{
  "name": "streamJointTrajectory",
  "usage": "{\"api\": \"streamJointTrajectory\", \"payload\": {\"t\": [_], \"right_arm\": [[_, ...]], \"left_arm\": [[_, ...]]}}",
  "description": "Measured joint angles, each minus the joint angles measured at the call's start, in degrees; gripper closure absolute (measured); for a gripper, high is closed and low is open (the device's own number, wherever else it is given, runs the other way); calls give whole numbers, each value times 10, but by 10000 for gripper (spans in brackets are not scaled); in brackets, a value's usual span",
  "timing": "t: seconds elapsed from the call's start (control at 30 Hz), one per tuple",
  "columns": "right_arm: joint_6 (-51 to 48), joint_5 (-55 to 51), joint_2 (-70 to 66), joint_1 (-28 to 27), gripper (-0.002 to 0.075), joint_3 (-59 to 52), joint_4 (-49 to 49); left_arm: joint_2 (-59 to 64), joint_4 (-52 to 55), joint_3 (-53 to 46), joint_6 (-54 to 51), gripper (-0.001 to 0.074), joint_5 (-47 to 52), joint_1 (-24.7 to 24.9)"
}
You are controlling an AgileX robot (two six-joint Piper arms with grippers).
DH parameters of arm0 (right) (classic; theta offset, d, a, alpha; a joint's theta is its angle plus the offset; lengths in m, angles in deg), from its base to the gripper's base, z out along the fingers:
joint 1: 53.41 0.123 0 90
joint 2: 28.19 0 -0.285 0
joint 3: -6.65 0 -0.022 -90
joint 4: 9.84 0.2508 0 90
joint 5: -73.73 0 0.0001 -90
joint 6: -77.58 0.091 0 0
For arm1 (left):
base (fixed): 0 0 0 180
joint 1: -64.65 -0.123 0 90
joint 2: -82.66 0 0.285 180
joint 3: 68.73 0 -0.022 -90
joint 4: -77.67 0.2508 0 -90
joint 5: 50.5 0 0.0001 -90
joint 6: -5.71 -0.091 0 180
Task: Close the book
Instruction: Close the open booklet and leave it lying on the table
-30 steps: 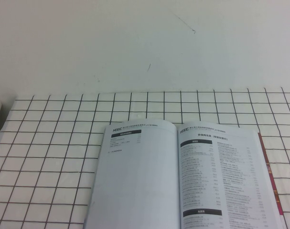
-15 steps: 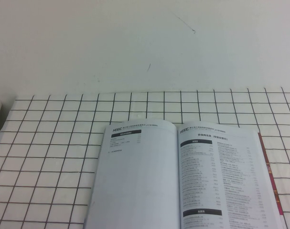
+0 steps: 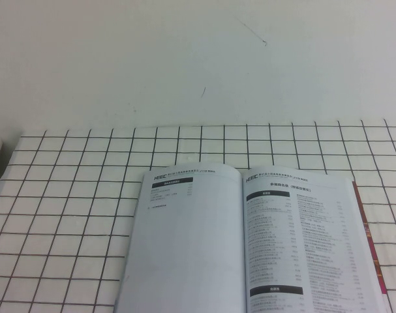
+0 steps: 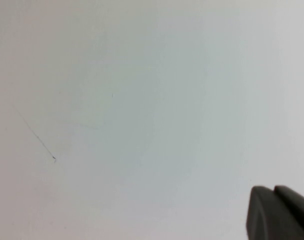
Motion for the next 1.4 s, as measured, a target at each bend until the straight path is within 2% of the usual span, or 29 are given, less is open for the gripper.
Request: {"api": "streamJointTrajectory", "payload": {"t": [0.2, 0.43, 0.53, 0.63, 0.8, 0.9, 1.0, 1.13, 1.4], "right_arm": [[0, 32, 0, 0, 729, 0, 0], [9, 290, 0, 0, 729, 3, 34], [10, 319, 0, 0, 729, 48, 90], [8, 305, 0, 0, 729, 134, 133], [4, 214, -33, 0, 729, 311, 152], [-4, 115, -85, 0, 729, 405, 153], [-27, -28, -148, 0, 729, 480, 153], [-34, -220, -241, 0, 729, 542, 153], [-54, -530, -399, 0, 729, 547, 133]], "left_arm": [[0, -6, 0, 0, 738, -33, 0], [0, 45, 11, 67, 738, -154, 0], [0, 88, 71, 86, 738, -171, 0], [0, 134, 151, 84, 738, -184, 0], [47, 188, 316, 43, 738, -174, 0], [98, 203, 403, 11, 738, -111, 0], [152, 209, 458, -16, 738, -30, 0], [225, 208, 482, -22, 738, 69, 0], [377, 181, 481, -25, 738, 331, 0]]}}
